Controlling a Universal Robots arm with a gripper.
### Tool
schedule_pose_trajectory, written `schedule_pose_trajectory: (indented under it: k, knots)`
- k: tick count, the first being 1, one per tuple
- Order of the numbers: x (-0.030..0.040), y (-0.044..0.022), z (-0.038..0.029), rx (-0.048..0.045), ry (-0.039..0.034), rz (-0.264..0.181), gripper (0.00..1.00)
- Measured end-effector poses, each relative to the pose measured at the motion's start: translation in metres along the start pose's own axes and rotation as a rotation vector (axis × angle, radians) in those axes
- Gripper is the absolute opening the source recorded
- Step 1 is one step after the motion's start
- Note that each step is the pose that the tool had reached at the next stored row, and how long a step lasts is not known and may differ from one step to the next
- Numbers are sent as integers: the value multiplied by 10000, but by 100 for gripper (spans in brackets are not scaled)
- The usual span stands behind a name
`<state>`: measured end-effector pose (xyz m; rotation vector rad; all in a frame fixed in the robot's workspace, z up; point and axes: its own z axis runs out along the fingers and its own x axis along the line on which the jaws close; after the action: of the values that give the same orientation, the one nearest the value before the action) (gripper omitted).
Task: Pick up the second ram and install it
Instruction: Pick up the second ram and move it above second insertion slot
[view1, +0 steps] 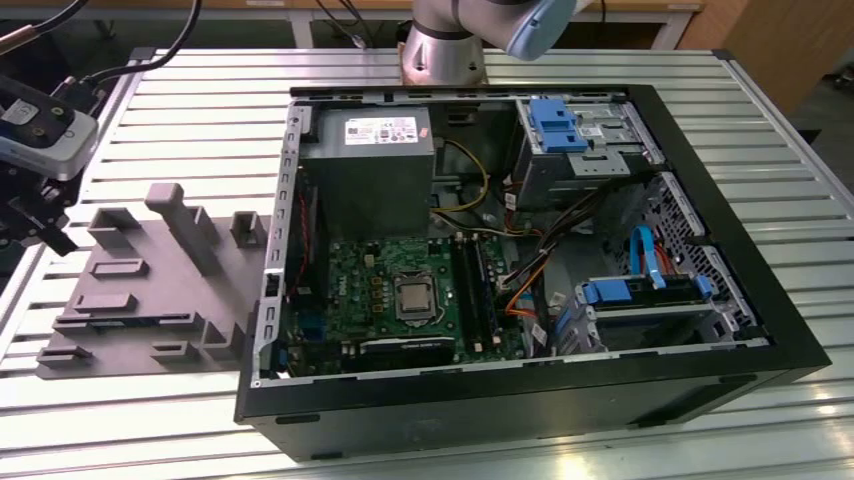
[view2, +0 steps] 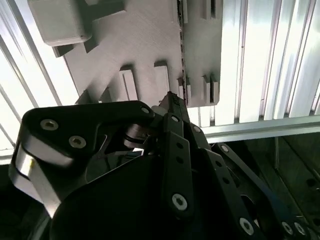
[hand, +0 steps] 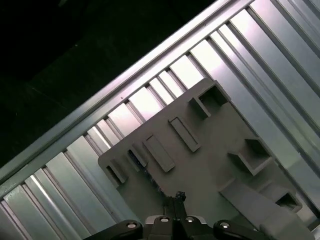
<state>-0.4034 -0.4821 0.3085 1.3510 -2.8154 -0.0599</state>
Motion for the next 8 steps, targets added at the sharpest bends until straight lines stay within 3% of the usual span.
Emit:
schedule_pose_trajectory:
  k: [8]
  knots:
    - [0,0,1,0,59,-1376,11]
